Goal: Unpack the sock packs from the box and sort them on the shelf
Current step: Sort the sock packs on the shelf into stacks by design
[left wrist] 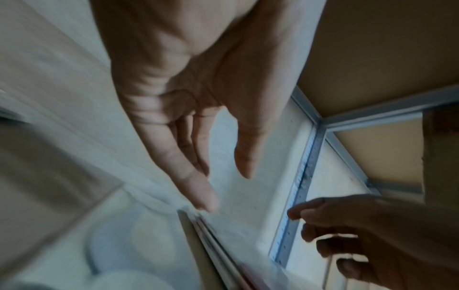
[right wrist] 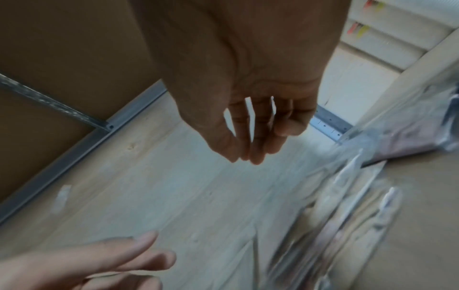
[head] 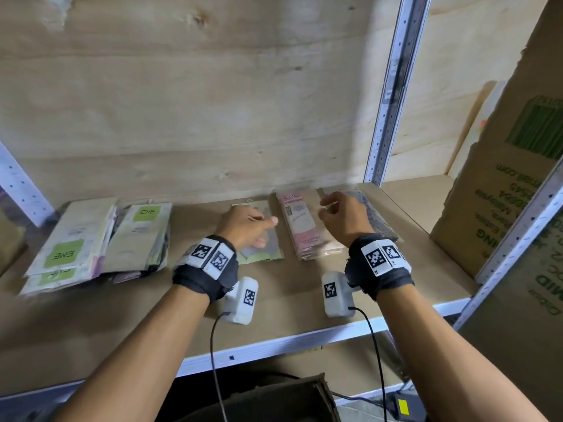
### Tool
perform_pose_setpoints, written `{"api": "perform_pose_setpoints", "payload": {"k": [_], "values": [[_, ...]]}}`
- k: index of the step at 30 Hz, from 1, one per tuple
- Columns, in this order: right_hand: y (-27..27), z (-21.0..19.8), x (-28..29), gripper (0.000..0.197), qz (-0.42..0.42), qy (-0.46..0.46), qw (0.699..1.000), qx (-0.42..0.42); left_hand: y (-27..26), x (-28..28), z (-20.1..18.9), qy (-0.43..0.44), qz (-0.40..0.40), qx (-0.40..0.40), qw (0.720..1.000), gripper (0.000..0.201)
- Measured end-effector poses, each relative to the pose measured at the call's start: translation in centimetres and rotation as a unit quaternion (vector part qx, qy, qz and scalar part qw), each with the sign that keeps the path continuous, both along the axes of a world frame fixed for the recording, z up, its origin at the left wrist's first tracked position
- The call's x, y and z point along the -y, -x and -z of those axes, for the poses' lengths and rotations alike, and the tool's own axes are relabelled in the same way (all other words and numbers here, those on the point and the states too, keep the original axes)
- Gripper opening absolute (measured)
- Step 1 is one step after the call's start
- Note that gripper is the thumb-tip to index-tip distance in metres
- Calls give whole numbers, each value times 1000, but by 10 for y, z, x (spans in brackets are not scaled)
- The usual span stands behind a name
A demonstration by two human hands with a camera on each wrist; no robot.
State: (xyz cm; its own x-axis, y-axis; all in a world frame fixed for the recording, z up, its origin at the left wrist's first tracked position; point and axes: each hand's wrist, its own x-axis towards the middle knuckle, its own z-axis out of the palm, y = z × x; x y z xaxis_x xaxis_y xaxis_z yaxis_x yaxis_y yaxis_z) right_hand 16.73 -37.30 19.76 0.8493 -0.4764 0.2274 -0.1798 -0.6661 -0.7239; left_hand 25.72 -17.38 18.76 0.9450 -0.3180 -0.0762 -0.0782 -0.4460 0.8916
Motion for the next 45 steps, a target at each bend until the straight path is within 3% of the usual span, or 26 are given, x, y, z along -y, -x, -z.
{"api": "perform_pose_setpoints", "payload": {"k": [5,11,16,20,23,28,32,35,40,45], "values": [[2,-5,-52,14,-138,-16,990,-8,-9,-93,6,65,-92,71,991,6],[-33,-2,-129,12,-231,-36,970,-60,-18,-170,17,107,-200,85,970,10],[-77,-1,-190,14,-261,-44,958,-108,-34,-213,12,122,-241,72,960,6],[-111,6,-229,7,-251,-132,944,-167,-40,-238,10,132,-264,68,953,9],[-134,18,-251,24,-234,-155,937,-209,-42,-251,9,135,-276,64,950,9],[-156,39,-270,78,-220,-160,928,-256,-38,-259,7,127,-281,57,950,9],[-159,41,-285,94,-209,-117,937,-253,-32,-259,7,121,-285,62,949,8],[-159,41,-287,86,-193,-87,944,-255,-29,-260,10,123,-285,61,949,8],[-152,38,-265,66,-194,-132,933,-273,-26,-259,14,128,-278,51,951,7],[-110,24,-220,21,-228,-223,927,-196,-17,-239,10,210,-236,-13,949,11]]}}
